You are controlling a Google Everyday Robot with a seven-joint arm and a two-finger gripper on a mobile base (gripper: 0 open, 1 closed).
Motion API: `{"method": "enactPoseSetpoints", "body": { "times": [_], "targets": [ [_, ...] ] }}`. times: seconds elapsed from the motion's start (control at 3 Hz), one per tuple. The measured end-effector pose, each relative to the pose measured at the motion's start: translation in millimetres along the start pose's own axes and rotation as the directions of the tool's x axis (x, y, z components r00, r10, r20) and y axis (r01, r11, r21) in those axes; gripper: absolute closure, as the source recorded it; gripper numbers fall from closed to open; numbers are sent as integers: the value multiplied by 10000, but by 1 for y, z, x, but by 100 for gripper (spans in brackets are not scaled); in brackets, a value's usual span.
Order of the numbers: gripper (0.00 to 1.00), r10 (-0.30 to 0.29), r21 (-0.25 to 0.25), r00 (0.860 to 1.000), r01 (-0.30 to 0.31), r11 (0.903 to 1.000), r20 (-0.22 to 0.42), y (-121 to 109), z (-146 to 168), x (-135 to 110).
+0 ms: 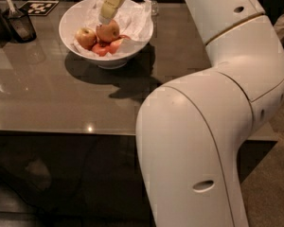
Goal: Pick apple from white bowl
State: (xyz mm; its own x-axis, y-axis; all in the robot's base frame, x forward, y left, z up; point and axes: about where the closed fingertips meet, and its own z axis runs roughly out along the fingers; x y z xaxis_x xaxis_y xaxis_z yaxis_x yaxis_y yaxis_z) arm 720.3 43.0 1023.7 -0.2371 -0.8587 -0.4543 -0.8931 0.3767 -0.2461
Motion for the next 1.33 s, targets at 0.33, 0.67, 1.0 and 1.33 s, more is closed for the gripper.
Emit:
{"method": "enactPoseSetpoints", "body": {
  "times": [0.33,0.67,1.0,1.33],
  "targets": [
    [0,153,-203,9998,-150,9997,136,1,21,-18],
    [0,502,-397,9987,-497,9980,96,0,43,-25],
    [0,871,-512,9962,-869,9949,2,-4,63,-24],
    [0,1257,-524,9919,-1265,9906,-175,-8,80,-20]
  ]
}}
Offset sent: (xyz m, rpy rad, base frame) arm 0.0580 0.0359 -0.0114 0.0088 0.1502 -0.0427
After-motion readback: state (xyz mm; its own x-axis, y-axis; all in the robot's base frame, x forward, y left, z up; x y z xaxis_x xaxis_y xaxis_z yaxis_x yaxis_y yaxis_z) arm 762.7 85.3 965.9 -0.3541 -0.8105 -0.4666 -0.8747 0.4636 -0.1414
